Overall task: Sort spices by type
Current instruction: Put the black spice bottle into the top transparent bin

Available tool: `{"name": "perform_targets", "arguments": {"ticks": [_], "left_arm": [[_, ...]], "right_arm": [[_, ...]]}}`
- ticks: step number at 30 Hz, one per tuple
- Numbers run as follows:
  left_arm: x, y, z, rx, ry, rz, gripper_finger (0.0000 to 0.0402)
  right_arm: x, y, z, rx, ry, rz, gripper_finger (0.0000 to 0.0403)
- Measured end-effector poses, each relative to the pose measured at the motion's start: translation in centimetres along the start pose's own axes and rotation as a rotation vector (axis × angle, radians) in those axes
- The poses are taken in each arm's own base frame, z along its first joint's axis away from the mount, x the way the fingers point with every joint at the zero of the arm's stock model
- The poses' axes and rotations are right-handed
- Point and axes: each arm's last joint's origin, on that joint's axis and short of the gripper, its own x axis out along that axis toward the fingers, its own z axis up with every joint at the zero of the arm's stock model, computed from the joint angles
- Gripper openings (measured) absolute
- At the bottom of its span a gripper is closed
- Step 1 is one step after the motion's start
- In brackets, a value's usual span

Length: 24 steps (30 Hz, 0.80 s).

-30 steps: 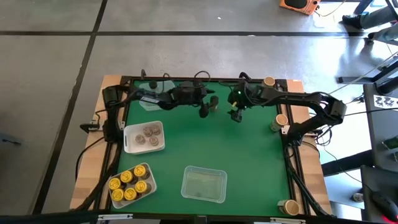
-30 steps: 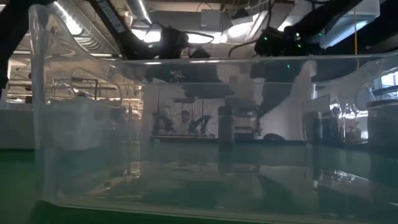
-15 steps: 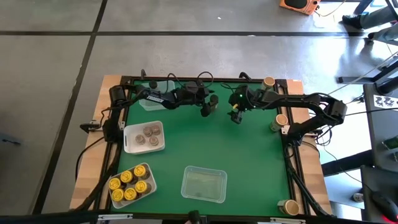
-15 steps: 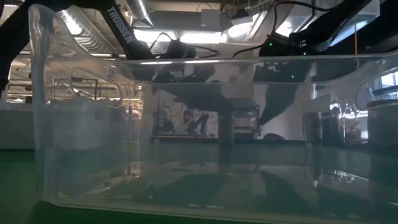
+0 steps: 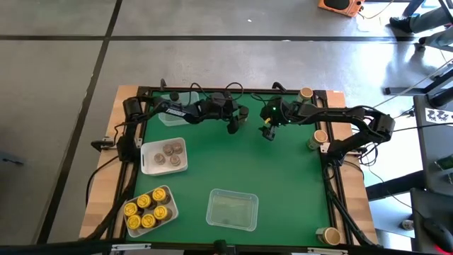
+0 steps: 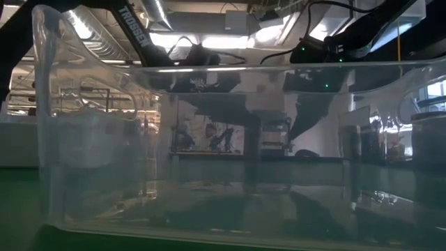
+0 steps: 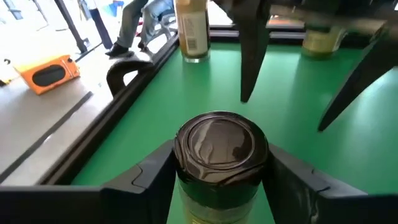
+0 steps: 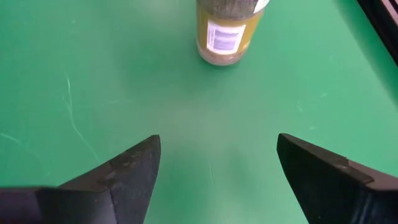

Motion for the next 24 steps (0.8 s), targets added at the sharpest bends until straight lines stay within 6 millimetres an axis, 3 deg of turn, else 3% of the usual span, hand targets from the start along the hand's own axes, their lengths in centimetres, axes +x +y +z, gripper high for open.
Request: {"name": "perform_targets", "arguments": {"ticks": [5,14,24], "left_arm": [[-1.8,0.2,2.5,0.012,-0.018,0.016,0.0195],[-7.9,1.1,7.2,0.061,0.046,0.213,0.0195],[-15.1,2.3,4.3,-0.014,0.107,0.525,0.0196]], "right_arm": [[0.0,0.0,-0.2,0.009,0.016,0.003,0.0321],[0.0,0.0,0.0,0.014,-0.001,0.0,0.0321],[0.0,-0.1,0.3,0.001,-0.031,-0.013,0.0321]]}}
